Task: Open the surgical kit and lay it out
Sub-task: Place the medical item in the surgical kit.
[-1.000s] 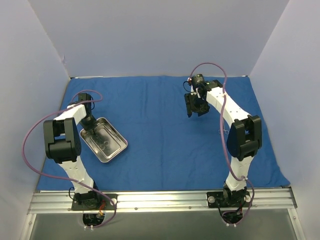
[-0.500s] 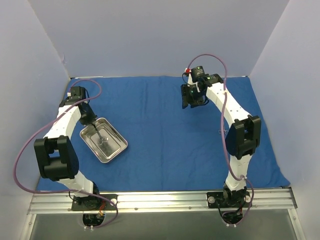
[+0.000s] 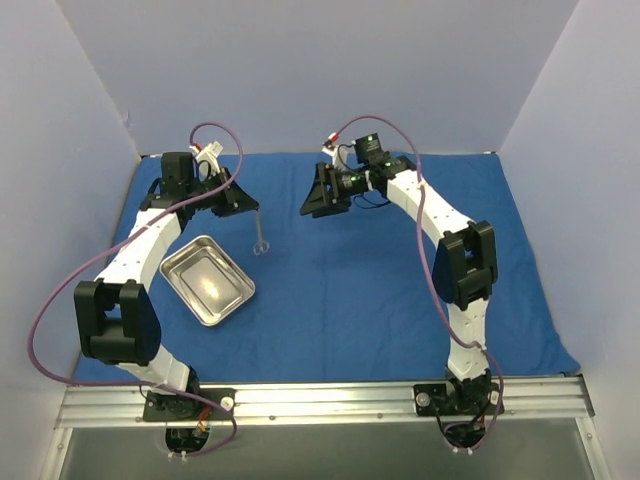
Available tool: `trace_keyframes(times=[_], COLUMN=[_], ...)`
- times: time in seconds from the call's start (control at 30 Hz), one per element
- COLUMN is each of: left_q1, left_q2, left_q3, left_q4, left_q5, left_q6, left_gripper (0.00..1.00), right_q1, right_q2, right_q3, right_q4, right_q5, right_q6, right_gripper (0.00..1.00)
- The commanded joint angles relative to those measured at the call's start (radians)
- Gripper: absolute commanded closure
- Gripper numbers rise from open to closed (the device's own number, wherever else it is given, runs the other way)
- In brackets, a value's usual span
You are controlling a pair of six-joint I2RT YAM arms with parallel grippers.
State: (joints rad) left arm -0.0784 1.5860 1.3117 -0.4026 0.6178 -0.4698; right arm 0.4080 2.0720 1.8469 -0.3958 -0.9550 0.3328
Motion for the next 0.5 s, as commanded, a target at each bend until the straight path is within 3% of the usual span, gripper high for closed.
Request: trace_keyframes(times=[0.0, 0.07, 0.2, 0.37, 0.47], left_q1=[-0.004, -0.023, -0.044, -0.063, -0.069], left_q2=[0.019, 0.017, 0.037, 0.077, 0.092], left_q3=[0.051, 0.037, 0.031, -0.028, -0.032], left_q4=[0.261, 0.381, 0.548, 0.845, 0.9], left_q5=[0.255, 0.293, 0.344, 0.407, 0.418], left_q6=[-0.166, -0.223, -0.353, -0.564, -0.606], left_gripper=[0.98, 0.98, 0.98, 0.98, 0.98], right_q1=[0.063, 0.08, 0.088, 0.089, 0.081], right_q2=[-0.023, -0.035, -0.107, -0.133, -0.138], right_q3=[0.011, -0.017, -0.159, -0.218, -0.241], right_q4=[0.176, 0.242, 0.57, 0.692, 0.733], right_q5=[-0.201, -0.2, -0.206, -0.234, -0.228], right_q6=[0.072, 0.144, 0.326, 0.414, 0.428], right_gripper=[0.4, 0.39, 0.37, 0.37, 0.4])
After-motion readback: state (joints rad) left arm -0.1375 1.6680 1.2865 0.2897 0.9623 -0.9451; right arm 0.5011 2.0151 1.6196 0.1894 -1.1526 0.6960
